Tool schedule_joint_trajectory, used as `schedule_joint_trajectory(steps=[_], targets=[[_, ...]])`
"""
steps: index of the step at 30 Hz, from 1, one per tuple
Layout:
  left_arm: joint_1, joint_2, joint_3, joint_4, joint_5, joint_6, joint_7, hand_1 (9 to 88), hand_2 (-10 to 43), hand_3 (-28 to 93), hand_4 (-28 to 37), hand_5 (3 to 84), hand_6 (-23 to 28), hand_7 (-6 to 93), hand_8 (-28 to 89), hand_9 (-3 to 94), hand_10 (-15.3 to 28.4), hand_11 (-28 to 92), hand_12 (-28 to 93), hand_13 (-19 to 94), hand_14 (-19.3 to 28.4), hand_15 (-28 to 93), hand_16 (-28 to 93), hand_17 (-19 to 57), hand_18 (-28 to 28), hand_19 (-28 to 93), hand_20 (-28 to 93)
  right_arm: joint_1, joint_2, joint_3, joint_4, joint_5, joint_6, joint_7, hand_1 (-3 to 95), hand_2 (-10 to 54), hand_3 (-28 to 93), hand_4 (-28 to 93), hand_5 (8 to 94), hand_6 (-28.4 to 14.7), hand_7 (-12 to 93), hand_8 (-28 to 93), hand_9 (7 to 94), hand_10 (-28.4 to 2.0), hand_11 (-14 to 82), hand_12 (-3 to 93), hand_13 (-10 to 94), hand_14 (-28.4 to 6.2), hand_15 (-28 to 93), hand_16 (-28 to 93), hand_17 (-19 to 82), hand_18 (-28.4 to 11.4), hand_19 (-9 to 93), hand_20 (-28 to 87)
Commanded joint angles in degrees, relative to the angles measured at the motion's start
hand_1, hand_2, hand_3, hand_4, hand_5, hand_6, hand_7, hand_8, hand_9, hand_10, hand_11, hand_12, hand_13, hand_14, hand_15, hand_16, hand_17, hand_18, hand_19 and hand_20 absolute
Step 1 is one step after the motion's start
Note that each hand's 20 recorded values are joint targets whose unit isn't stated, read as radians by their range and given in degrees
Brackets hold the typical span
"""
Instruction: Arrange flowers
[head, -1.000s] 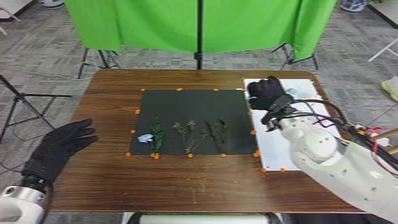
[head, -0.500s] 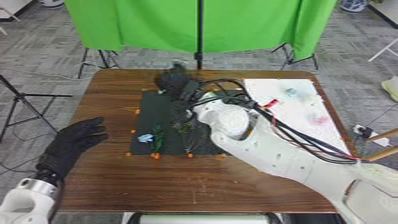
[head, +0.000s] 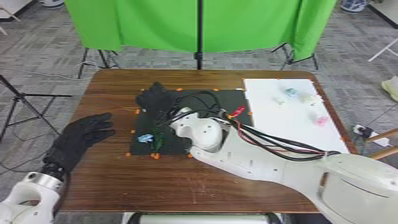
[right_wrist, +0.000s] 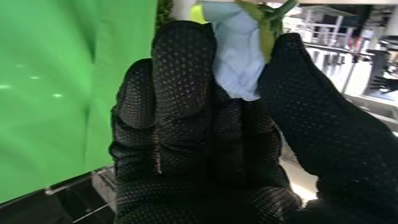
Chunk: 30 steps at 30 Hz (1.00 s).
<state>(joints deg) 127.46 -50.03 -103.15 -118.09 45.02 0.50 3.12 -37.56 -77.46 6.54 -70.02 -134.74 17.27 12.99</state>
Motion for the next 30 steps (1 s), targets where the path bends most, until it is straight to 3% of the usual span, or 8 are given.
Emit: schedule_joint_trajectory(steps=[1, 13, 25, 30], targets=[[-2.23, 0.53, 1.21, 0.77, 0.38, -1.37, -0.27, 27.3, 5.0, 73, -27.8, 40.9, 6.2, 23.8, -12, 37.6, 15.4, 30, 15, 30, 18.1, 48, -6, -6.8, 24.0, 60, -3, 3.67, -2.21, -1.59, 4.03, 0.74, 2.45, 4.81, 49.7, -9.4, 83, -28, 61.6, 0.7, 62, -11, 78.8, -4.5, 27.5, 44.4, 76, 1.0, 45, 39, 32, -14.9, 75, 41], [-4.89, 1.12, 2.80, 1.68, 0.52, -2.71, -1.48, 27.3, 5.0, 73, -27.8, 40.9, 6.1, 24.0, -12, 37.6, 15.3, 29, 15, 30, 18.1, 48, -6, -6.8, 24.0, 60, -3, 3.23, -4.04, -0.88, 7.07, 1.68, -0.83, 4.53, 48.2, -6.9, 79, -28, 57.8, 0.8, 61, -11, 75.6, -3.8, 27.0, 42.5, 73, 1.0, 45, 37, 30, -14.3, 74, 40], [-5.37, 1.22, 3.14, 1.82, 0.47, -2.57, -1.53, 27.3, 5.0, 73, -27.8, 40.9, 6.2, 23.9, -12, 37.6, 15.3, 29, 15, 30, 18.2, 48, -6, -6.8, 24.0, 60, -3, 3.04, -3.81, -0.49, 6.06, 1.18, -5.43, 5.60, 43.6, -7.3, 78, -28, 54.0, 0.1, 60, -12, 72.0, -4.0, 25.7, 40.8, 70, 0.3, 47, 34, 28, -14.5, 74, 40], [-5.68, 1.17, 3.26, 1.91, 0.55, -2.79, -1.81, 27.4, 5.1, 73, -27.7, 40.9, 6.2, 23.9, -12, 37.6, 15.2, 29, 15, 30, 18.1, 48, -6, -6.8, 24.0, 60, -3, 2.75, -3.92, 0.21, 5.77, 1.15, -7.27, 6.06, 39.9, -7.9, 79, -28, 52.2, 0.1, 58, -12, 67.3, -5.3, 32.3, 34.2, 67, -0.9, 51, 30, 27, -15.1, 74, 41]])
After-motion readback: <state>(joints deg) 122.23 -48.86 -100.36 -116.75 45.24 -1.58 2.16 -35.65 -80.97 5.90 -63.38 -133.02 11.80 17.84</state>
